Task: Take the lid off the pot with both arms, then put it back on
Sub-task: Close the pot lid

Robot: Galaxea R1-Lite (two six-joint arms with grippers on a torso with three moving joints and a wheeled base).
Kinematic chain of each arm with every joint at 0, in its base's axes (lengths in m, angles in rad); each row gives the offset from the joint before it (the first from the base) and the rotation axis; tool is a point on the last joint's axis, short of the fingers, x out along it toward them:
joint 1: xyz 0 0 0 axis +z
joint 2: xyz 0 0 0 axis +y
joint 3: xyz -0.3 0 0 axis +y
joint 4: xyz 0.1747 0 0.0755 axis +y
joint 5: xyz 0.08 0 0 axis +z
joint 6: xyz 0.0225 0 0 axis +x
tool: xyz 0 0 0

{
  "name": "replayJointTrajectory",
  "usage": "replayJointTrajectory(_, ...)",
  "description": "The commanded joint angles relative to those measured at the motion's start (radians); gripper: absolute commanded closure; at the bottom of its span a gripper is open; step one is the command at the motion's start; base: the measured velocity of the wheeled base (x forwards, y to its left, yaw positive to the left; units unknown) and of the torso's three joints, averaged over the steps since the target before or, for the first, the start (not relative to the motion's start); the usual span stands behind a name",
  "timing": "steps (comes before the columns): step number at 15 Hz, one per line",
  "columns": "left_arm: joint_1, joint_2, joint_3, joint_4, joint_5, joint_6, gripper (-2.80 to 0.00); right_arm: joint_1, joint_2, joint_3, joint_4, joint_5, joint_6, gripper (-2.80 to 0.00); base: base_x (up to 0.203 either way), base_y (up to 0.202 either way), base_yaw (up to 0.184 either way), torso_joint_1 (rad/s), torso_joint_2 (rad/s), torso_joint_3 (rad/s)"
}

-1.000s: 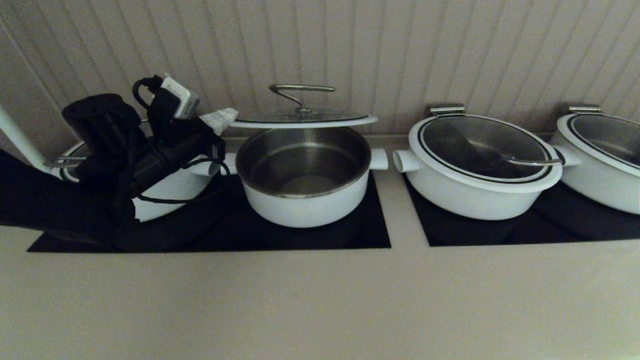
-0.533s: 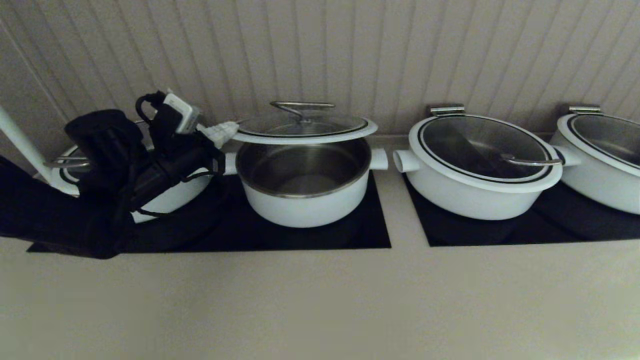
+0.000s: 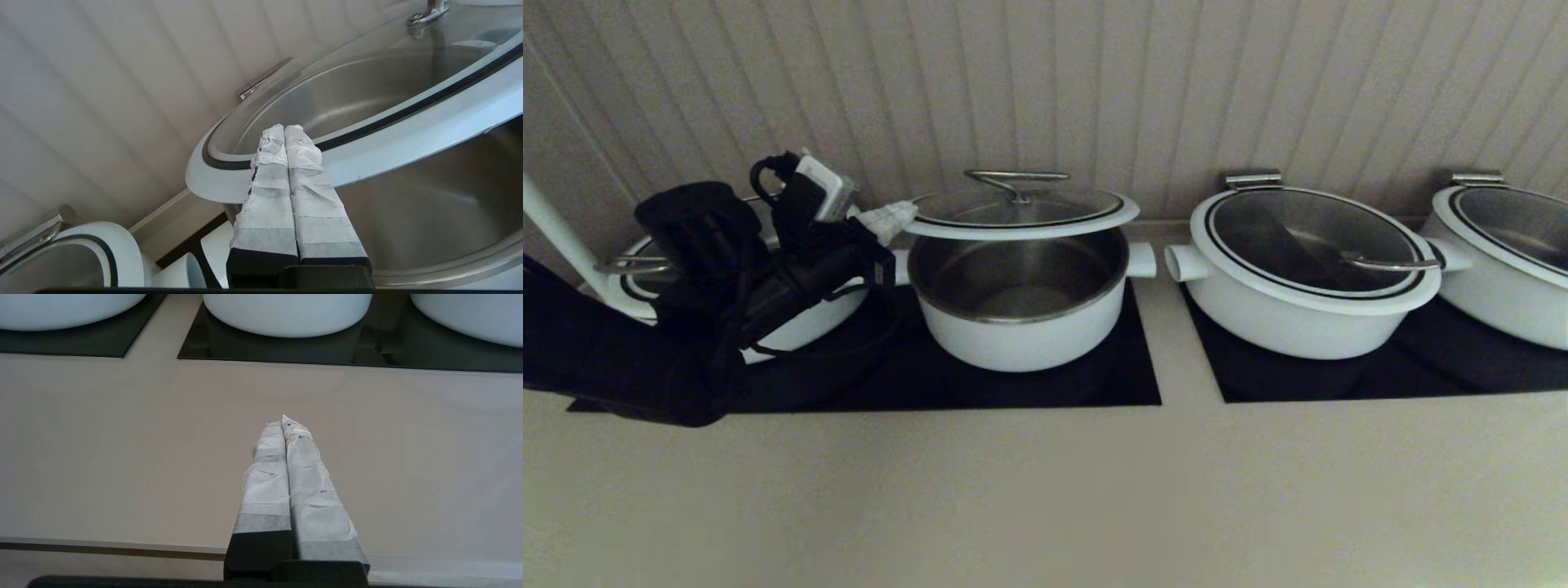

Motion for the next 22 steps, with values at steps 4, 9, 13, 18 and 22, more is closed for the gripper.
replayJointTrajectory(4,-0.014,0.002,0.0,-0.006,-0.002,0.002,0.0,0.0,0.0,0.0,0.0,0.001,-0.001,0.0,0.0,0.0,0.0,0.0,0.0,0.0)
replayJointTrajectory(9,-0.021,0.003,0.014,-0.006,-0.002,0.003,0.0,0.0,0.0,0.0,0.0,0.001,-0.001,0.0,0.0,0.0,0.0,0.0,0.0,0.0)
replayJointTrajectory(13,-0.021,0.003,0.027,-0.008,-0.002,0.002,0.0,0.0,0.0,0.0,0.0,0.001,0.0,0.0,0.0,0.0,0.0,0.0,0.0,0.0)
replayJointTrajectory(18,-0.021,0.006,0.047,-0.008,-0.002,0.002,0.0,0.0,0.0,0.0,0.0,0.001,-0.001,0.0,0.0,0.0,0.0,0.0,0.0,0.0)
replayJointTrajectory(22,-0.02,0.022,0.112,-0.104,-0.004,-0.001,0.0,0.0,0.0,0.0,0.0,0.001,-0.001,0.0,0.0,0.0,0.0,0.0,0.0,0.0)
